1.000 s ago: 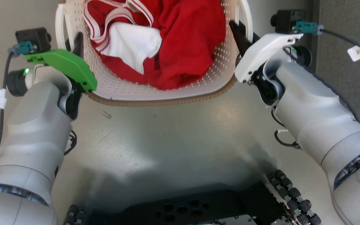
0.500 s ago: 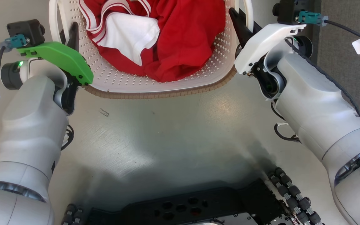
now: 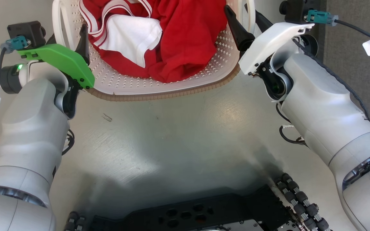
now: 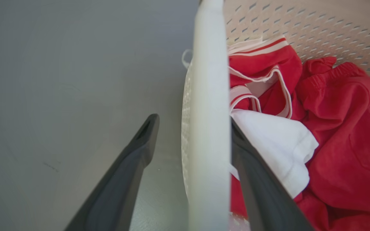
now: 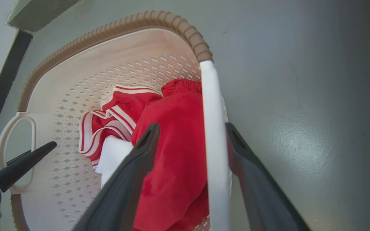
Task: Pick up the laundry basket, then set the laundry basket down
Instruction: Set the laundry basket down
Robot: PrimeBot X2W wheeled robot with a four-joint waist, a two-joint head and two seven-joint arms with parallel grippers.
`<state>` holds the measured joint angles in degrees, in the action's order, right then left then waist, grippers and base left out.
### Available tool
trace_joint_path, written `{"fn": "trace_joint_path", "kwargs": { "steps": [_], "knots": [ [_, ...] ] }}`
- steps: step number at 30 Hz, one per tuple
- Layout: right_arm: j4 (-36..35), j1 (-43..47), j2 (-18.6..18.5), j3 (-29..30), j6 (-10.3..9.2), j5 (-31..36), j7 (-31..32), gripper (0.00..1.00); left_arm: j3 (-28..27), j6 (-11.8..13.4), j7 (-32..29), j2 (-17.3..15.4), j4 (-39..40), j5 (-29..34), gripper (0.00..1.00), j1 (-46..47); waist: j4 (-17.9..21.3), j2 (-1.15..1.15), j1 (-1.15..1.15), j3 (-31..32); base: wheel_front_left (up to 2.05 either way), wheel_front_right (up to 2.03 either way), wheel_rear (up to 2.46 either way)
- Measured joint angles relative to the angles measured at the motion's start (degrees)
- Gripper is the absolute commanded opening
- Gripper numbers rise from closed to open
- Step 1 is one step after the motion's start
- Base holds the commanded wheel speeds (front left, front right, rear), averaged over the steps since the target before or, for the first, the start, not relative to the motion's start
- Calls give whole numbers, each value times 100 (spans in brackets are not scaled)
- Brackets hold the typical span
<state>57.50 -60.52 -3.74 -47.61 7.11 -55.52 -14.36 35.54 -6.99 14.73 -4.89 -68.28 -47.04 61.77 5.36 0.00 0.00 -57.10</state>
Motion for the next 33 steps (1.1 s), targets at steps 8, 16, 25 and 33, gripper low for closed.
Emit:
{"fn": "trace_joint_path", "kwargs": {
  "steps": [8, 16, 25, 33],
  "knots": [
    [8, 98, 0, 124, 0, 59, -5, 100, -34, 0, 0, 0, -11, 37, 100, -18, 8, 0, 0, 164, 0, 0, 0],
    [18, 351, 2, 283, 0, 125, -5, 100, -104, -1, 0, -21, -34, 93, 100, -219, 31, 0, 0, 440, 0, 0, 0],
    [-109, 728, -10, 522, 0, 223, -7, 100, -269, -2, -1, -41, 209, 93, 100, -649, 53, 0, 0, 983, 0, 0, 0],
    [-359, 1104, -153, 753, 0, 381, -7, 100, -456, -5, -4, -85, 604, 137, 100, -981, 62, 0, 0, 1590, 0, 0, 0]
  ]
}}
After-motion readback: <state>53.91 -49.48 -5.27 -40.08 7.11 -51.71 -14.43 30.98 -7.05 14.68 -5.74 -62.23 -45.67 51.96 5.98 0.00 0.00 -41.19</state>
